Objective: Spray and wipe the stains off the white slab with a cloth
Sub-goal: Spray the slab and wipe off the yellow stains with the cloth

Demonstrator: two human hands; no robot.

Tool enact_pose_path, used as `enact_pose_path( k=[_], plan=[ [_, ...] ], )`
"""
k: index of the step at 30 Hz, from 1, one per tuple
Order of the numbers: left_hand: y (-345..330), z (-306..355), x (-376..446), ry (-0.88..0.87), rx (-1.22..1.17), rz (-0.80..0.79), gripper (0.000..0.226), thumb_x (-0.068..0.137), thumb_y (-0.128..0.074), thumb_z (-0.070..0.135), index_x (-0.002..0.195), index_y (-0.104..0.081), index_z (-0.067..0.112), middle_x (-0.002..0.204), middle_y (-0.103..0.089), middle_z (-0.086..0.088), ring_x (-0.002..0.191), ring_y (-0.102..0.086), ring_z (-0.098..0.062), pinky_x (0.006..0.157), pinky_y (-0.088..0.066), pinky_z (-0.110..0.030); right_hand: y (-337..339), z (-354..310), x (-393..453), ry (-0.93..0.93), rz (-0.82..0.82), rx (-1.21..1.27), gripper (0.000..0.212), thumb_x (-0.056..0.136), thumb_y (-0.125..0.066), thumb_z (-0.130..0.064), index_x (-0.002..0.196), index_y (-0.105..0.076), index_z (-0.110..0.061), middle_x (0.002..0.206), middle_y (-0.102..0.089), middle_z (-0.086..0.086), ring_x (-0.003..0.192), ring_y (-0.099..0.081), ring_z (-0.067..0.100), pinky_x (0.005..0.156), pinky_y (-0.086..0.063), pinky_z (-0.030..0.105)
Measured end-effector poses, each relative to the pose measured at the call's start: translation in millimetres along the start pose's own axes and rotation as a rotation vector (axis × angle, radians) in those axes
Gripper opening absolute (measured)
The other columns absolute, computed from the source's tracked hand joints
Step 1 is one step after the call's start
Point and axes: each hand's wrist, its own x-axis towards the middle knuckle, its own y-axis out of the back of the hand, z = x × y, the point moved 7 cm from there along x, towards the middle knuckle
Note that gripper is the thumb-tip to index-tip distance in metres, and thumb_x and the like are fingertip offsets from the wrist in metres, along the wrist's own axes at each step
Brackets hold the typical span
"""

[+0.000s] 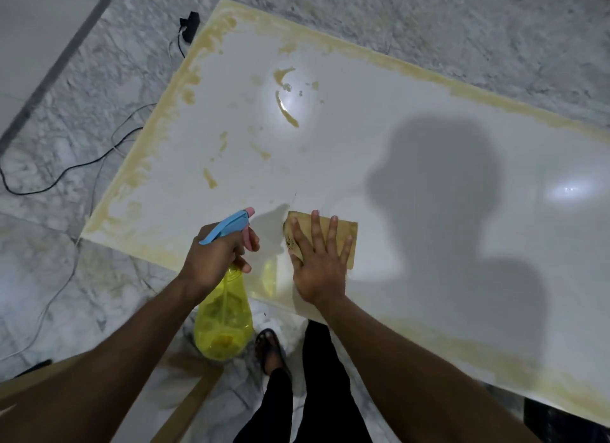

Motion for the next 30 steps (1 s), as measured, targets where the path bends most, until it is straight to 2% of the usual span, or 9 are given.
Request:
enact_pose_path(
  k=[4,7,10,13,16,18,20,22,30],
  plan=[
    [10.0,-21.2,-21.9,0.017,0.029,0.007,0.022,0.080,-0.039,-0.014,0.078,-0.061,-0.019,0.098,-0.072,-0.018,0.066,-0.064,-0.028,0.049,-0.052,-0.031,-12.0,-16.2,-46.5,0.011,-0.041,0.023,0.069,0.103,-0.039,-0.049,0.163,-0.006,-0.047,0.175,0.005,-0.004,0.160,0.014,0.032,0.124,0.002,0.066],
    [12.9,-33.4,-37.8,0.027,0.035,0.006,0.027,0.081,-0.040,-0.013,0.079,-0.066,-0.009,0.098,-0.068,-0.026,0.061,-0.058,-0.037,0.049,-0.051,-0.029,-15.9,-20.6,-66.0,0.008,-0.115,0.068,0.068,0.102,-0.037,-0.047,0.162,-0.005,-0.050,0.174,0.009,-0.009,0.159,0.020,0.028,0.125,0.007,0.062],
    [11.2,-39.7,-51.1,0.051,0.013,0.002,0.031,0.085,-0.038,-0.016,0.096,-0.067,-0.012,0.095,-0.064,-0.033,0.058,-0.050,-0.036,0.045,-0.047,-0.023,-5.0,-21.3,-71.7,-0.019,-0.258,0.223,0.058,0.108,-0.027,-0.050,0.159,-0.001,-0.055,0.172,0.011,-0.019,0.158,0.024,0.019,0.127,0.007,0.057],
    [7.1,-42.9,-54.8,0.068,-0.048,-0.014,0.040,0.086,-0.037,-0.016,0.097,-0.071,0.002,0.091,-0.061,-0.035,0.062,-0.045,-0.036,0.044,-0.046,-0.024,23.8,-17.0,-65.9,-0.074,-0.287,0.455,0.053,0.110,-0.027,-0.049,0.162,-0.014,-0.044,0.170,-0.025,-0.010,0.160,-0.010,0.022,0.127,-0.012,0.046],
    [7.7,-41.3,-45.1,0.069,-0.076,0.005,0.038,0.089,-0.039,-0.014,0.092,-0.071,0.005,0.091,-0.063,-0.032,0.060,-0.046,-0.036,0.046,-0.048,-0.028,66.2,-0.9,-44.0,-0.297,-0.276,0.857,0.047,0.108,-0.029,-0.056,0.146,-0.053,-0.038,0.135,-0.062,-0.011,0.133,-0.054,0.020,0.105,-0.040,0.031],
    [5.1,-34.2,-33.7,0.058,-0.082,0.018,0.040,0.090,-0.041,-0.011,0.097,-0.073,0.011,0.087,-0.065,-0.027,0.059,-0.045,-0.034,0.049,-0.050,-0.032,77.2,18.9,-18.0,-0.522,-0.285,1.136,0.044,0.107,-0.034,-0.058,0.129,-0.061,-0.032,0.116,-0.069,-0.012,0.112,-0.065,0.012,0.092,-0.048,0.026],
    [0.2,-22.8,-21.3,0.051,-0.096,0.035,0.044,0.091,-0.040,-0.012,0.099,-0.073,0.015,0.082,-0.066,-0.021,0.061,-0.042,-0.035,0.048,-0.049,-0.031,84.8,34.4,14.6,-0.626,-0.257,1.319,0.056,0.104,-0.037,-0.063,0.132,-0.065,-0.023,0.118,-0.075,-0.004,0.111,-0.070,0.016,0.101,-0.054,0.038],
    [-5.6,-7.5,-4.7,0.039,-0.096,0.050,0.039,0.089,-0.039,-0.014,0.093,-0.071,0.006,0.079,-0.067,-0.018,0.062,-0.043,-0.035,0.045,-0.047,-0.026,89.5,48.0,55.7,-0.683,-0.208,1.444,0.056,0.104,-0.040,-0.062,0.132,-0.066,-0.021,0.123,-0.075,0.002,0.116,-0.070,0.023,0.108,-0.052,0.049],
    [-19.8,71.3,84.2,-0.047,-0.109,0.092,0.027,0.088,-0.044,-0.009,0.086,-0.070,0.000,0.097,-0.067,-0.028,0.064,-0.044,-0.035,0.047,-0.050,-0.026,147.0,81.1,245.1,-0.617,-0.040,1.430,0.060,0.098,-0.053,-0.063,0.139,-0.060,-0.020,0.128,-0.069,0.001,0.119,-0.066,0.027,0.107,-0.051,0.051]
  ],
)
